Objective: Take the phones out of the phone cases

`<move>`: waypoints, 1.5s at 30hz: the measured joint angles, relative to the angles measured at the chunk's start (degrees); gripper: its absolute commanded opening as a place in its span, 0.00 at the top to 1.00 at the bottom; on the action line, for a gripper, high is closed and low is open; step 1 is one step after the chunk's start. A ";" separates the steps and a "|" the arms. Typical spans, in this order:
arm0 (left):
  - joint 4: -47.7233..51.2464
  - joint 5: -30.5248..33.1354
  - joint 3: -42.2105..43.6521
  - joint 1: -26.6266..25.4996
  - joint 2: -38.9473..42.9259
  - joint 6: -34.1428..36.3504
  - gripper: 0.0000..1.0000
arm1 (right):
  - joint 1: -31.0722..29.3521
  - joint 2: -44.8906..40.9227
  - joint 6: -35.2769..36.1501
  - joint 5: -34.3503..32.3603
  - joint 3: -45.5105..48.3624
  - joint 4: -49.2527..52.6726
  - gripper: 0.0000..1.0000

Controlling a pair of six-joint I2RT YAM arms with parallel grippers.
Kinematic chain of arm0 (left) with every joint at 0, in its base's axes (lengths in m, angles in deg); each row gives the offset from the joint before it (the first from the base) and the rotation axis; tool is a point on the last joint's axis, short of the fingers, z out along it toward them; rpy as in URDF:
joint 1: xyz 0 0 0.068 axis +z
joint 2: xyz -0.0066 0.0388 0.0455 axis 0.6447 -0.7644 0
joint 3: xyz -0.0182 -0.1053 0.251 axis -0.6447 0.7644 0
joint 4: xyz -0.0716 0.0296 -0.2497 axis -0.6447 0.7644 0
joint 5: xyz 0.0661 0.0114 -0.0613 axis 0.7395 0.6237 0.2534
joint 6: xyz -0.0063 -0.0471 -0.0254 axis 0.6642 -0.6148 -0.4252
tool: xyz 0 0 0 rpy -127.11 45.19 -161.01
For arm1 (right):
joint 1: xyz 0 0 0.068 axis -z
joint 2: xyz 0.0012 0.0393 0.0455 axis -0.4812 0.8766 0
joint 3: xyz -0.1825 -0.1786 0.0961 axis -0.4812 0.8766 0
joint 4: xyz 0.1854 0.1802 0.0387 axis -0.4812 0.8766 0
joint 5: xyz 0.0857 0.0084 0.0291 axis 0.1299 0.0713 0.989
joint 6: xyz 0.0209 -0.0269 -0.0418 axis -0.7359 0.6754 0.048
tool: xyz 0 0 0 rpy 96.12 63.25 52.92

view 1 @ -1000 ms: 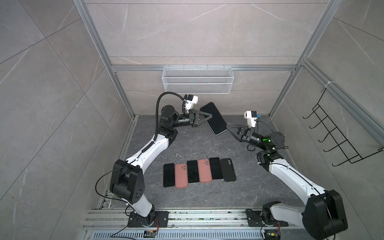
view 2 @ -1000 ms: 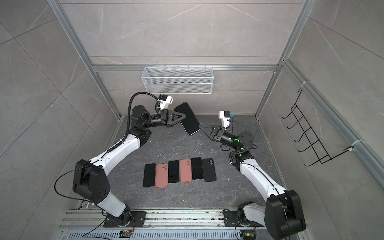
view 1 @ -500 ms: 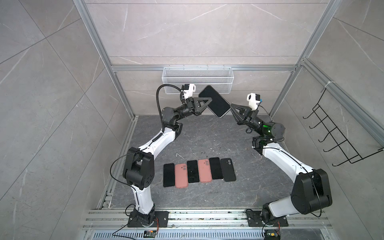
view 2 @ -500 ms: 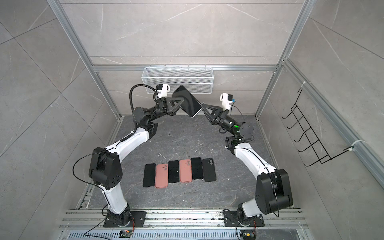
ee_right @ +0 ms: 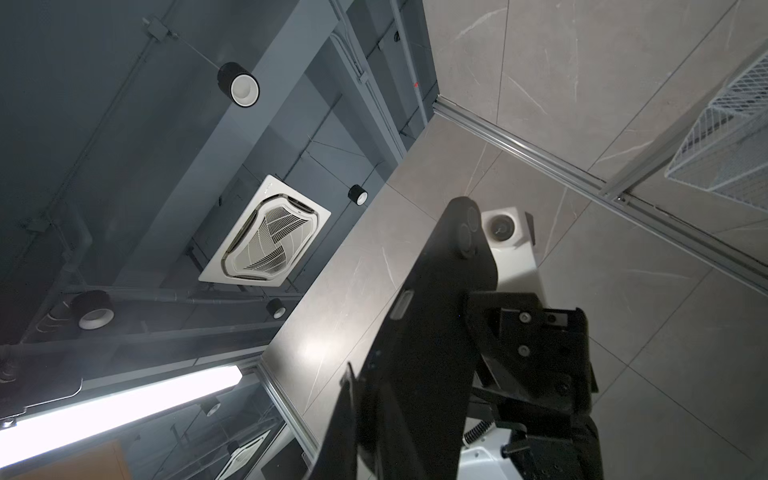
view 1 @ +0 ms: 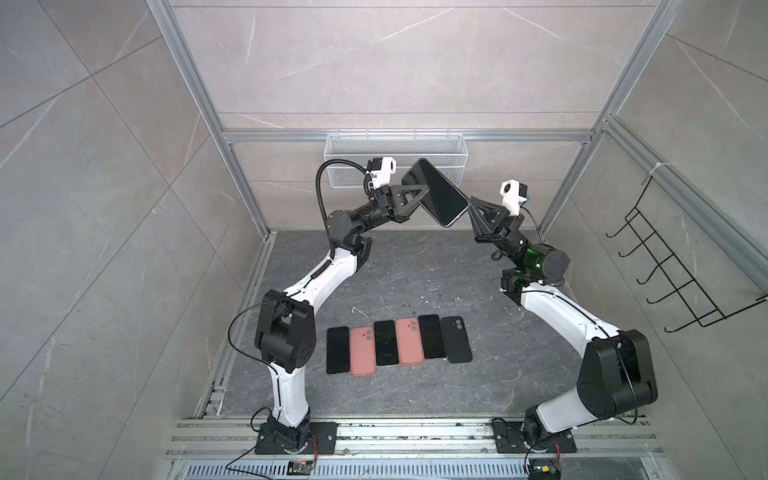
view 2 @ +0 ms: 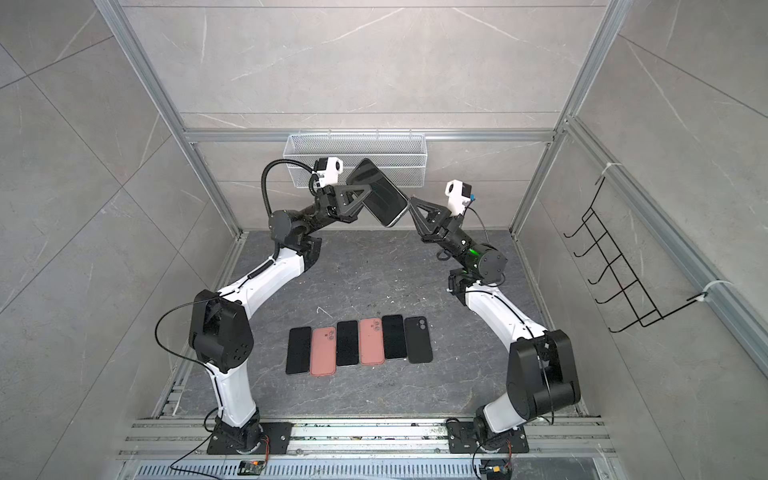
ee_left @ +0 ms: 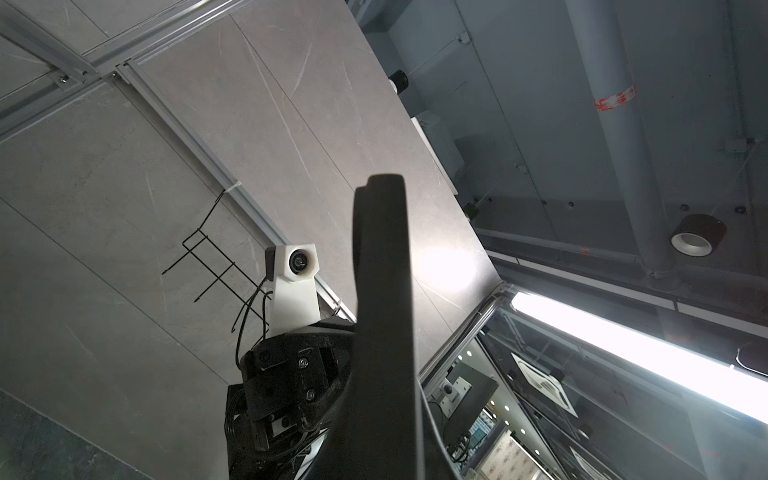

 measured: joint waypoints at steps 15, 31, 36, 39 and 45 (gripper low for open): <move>7.50 -0.92 -2.25 -0.52 0.48 3.85 1.00 | 0.50 -1.79 5.09 -3.10 3.78 9.35 0.93; 17.73 -5.53 4.52 -3.50 2.60 10.10 1.00 | -0.83 -12.76 23.67 5.11 9.18 37.79 0.85; 19.15 -5.81 8.46 -3.45 2.69 11.30 1.00 | -0.81 -14.86 24.35 4.96 12.57 39.39 0.98; 23.54 -5.60 12.15 -4.02 4.09 14.05 0.98 | -0.31 -18.60 25.79 3.91 16.22 45.68 1.00; 40.09 -3.67 17.18 -7.54 6.82 27.96 0.54 | 0.37 -31.65 34.01 -0.50 19.34 69.48 1.00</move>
